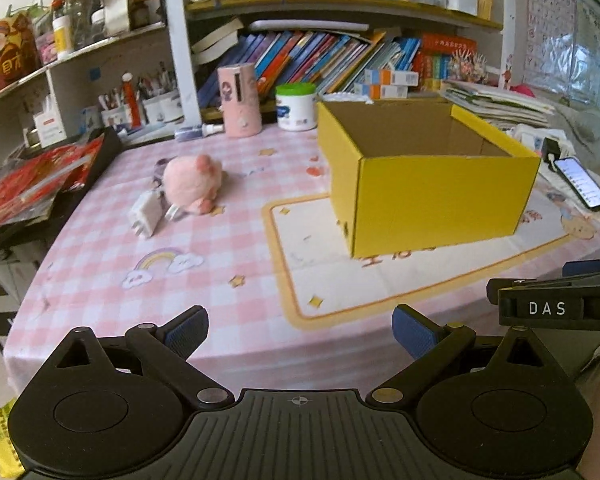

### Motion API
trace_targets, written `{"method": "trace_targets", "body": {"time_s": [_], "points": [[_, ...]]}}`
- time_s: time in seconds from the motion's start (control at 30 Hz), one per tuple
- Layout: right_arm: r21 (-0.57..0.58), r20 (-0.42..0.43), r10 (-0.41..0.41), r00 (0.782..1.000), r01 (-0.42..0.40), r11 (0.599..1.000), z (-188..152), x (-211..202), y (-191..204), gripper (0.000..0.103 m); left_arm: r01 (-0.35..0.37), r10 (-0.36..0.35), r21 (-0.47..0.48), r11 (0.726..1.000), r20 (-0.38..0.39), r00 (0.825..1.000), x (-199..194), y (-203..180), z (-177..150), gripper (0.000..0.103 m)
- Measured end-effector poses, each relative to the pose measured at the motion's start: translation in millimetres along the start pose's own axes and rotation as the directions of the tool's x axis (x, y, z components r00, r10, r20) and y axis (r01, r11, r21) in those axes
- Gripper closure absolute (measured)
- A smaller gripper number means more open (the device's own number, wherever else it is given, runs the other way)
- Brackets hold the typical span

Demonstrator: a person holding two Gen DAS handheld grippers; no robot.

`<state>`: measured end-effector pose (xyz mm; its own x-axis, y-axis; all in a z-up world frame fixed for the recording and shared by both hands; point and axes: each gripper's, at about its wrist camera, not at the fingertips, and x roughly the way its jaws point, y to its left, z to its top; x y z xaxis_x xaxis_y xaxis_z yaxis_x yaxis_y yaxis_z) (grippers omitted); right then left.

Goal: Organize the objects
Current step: 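Withdraw both open grippers from the box toward the pink plush pig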

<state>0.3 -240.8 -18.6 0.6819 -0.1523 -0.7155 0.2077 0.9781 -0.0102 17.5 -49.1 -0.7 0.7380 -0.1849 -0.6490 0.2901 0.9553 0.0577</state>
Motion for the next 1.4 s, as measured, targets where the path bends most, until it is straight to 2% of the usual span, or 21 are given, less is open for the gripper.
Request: {"method": "trace_targets", "body": {"time_s": [0.63,1.4], "points": [[-0.078,-0.039,0.081,0.996,-0.084,0.993,-20.1,-7.7,57.8,0.016,-0.064,0.063,-0.044,0.997,-0.039,0.997,-19.3,45.8,-28.2,0.003],[-0.186,-0.007,0.164,0.986,-0.162,0.969,-9.1,-14.5,118.8,0.015,-0.138,0.137,-0.128,0.982,-0.013,0.990,-30.1,99.5,-32.7,0.003]]}}
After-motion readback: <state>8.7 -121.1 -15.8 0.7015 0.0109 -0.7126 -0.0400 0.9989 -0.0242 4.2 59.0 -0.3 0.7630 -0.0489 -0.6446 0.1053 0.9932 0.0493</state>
